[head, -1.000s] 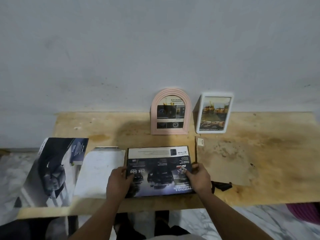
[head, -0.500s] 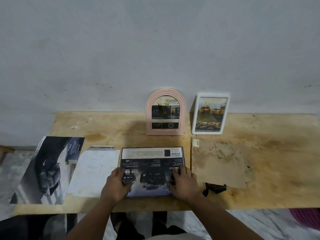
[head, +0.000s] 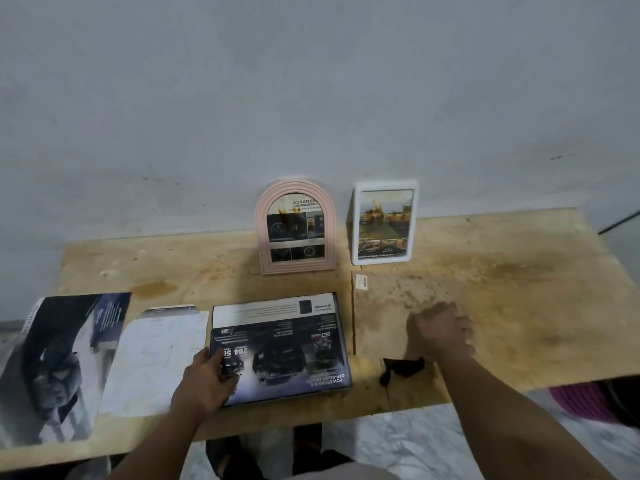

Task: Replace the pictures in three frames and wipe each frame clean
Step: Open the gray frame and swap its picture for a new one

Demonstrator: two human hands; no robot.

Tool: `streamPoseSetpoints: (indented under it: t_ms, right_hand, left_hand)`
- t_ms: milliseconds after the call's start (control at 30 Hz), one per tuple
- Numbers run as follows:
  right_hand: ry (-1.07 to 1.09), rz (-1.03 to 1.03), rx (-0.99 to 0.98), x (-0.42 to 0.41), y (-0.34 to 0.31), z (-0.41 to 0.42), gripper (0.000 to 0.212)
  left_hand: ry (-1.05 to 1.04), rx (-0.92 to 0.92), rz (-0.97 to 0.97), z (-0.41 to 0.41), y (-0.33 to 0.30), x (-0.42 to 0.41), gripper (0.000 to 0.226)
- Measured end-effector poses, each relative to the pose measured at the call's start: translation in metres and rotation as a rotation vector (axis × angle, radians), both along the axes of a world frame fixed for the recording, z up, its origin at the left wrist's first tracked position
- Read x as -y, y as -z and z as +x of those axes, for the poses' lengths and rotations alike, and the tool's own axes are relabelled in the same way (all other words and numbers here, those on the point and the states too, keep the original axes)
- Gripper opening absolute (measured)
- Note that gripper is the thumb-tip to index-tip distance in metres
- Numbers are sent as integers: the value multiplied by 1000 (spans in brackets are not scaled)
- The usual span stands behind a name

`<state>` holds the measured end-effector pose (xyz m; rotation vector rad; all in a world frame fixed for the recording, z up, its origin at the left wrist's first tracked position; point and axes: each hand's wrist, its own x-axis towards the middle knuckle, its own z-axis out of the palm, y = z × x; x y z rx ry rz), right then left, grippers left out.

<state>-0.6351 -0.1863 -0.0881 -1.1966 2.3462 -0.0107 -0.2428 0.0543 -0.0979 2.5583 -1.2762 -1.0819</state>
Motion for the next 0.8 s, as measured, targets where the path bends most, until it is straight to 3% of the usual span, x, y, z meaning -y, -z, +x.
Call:
streamPoseSetpoints:
  t_ms: [67,200,533,700,800]
  right_hand:
    - [143,82,-59,10,20,-21,93]
    - [188,182,-10,23,31,-42,123]
    - [392,41,243,20,6,-57,130]
    - [362,-117,421,10,-2,-81,112]
    - [374,-277,548,6,-13,-90,65]
  left_hand:
    - [-2,-3,30,1,0,1,69]
    - [2,-9,66,2,0,2,71]
    - [3,15,84,0,5,3,74]
    - [0,-9,78,0,3,1,68]
    - [-15,-67,48,3,5,-2,53]
